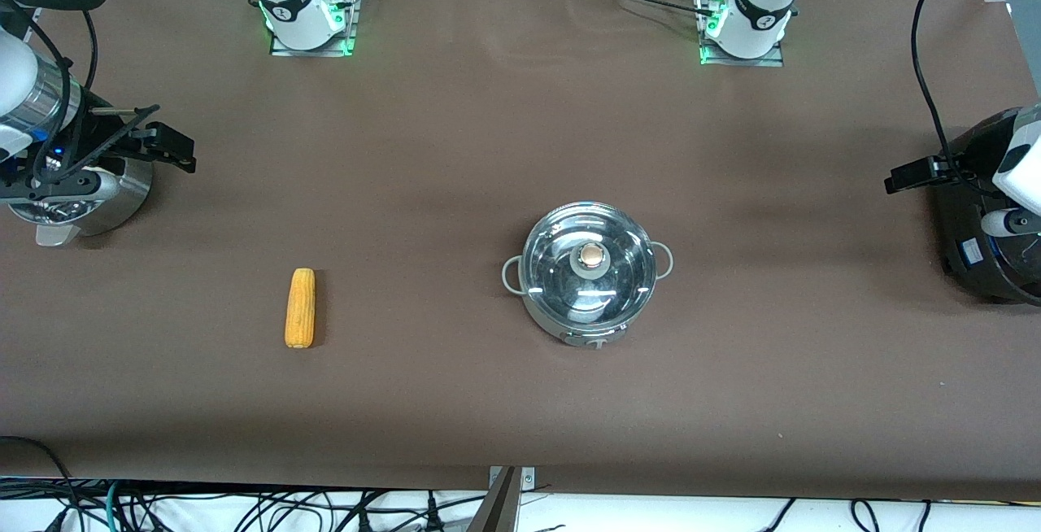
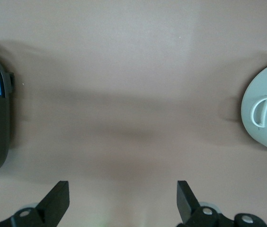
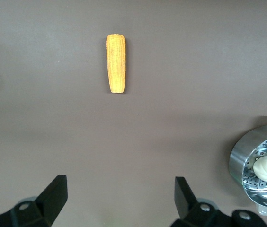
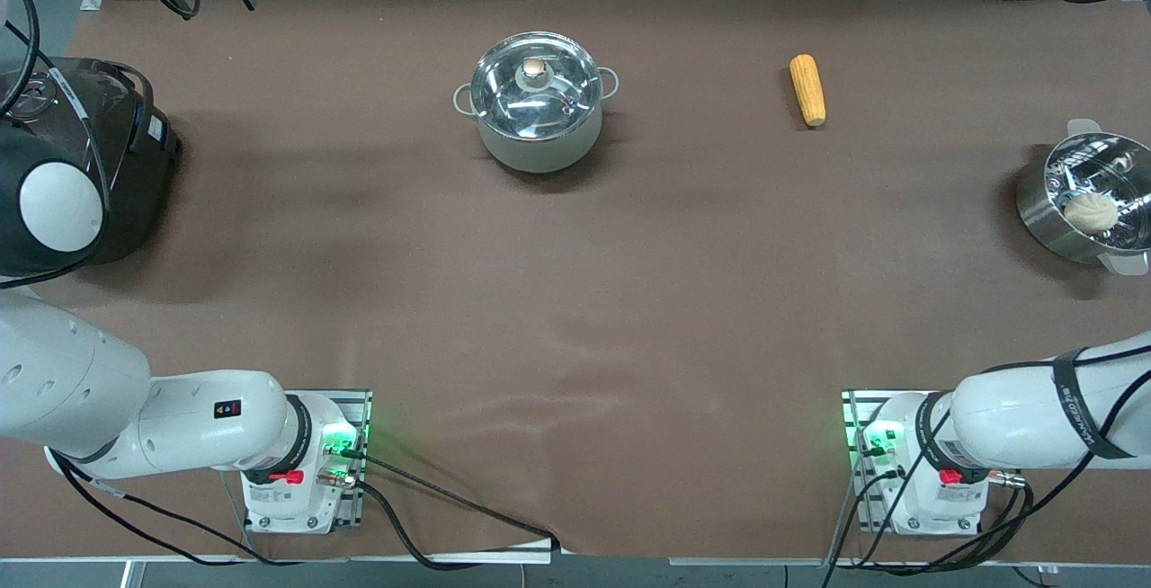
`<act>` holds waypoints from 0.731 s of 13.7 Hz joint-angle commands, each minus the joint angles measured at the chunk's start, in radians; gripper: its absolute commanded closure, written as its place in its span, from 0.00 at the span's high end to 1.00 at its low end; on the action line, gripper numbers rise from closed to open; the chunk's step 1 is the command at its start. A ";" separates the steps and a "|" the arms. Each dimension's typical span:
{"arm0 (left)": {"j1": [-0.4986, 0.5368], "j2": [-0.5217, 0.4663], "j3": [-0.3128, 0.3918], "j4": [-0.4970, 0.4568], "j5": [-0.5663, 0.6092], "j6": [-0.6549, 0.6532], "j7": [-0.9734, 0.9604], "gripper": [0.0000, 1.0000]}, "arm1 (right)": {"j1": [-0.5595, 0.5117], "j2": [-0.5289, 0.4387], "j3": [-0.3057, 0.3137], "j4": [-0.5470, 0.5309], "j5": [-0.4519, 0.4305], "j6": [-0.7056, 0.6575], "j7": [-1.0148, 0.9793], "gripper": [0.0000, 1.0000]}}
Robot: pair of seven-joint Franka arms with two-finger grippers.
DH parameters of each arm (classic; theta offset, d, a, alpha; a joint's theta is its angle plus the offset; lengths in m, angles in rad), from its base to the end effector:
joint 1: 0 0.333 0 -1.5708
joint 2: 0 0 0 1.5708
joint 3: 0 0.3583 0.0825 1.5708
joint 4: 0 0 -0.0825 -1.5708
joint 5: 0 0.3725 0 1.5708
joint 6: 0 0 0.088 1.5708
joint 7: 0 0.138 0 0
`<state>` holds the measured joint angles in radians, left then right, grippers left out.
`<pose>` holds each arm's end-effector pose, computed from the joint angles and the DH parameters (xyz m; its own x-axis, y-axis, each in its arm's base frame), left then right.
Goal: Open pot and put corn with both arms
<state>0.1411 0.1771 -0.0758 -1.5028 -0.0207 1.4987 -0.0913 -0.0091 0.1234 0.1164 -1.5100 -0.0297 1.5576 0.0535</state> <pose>0.5839 0.0389 0.5614 0.9715 0.1521 -0.1820 0.1579 -0.9873 0.0174 0.5775 0.0538 0.5936 0.9958 0.0533 -0.0740 0.0549 -0.9983 0.0193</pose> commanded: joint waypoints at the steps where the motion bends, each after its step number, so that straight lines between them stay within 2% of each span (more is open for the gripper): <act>1: -0.003 -0.011 -0.001 -0.001 0.022 -0.009 -0.004 1.00 | 0.000 0.010 -0.001 0.028 0.007 -0.010 -0.003 1.00; 10: -0.005 -0.010 -0.002 -0.001 0.022 -0.009 -0.008 1.00 | 0.000 0.007 -0.001 0.028 -0.013 0.021 -0.012 1.00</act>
<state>0.1412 0.1771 -0.0758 -1.5028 -0.0207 1.4987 -0.0913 -0.0092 0.1234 0.1142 -1.5074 -0.0323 1.5819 0.0535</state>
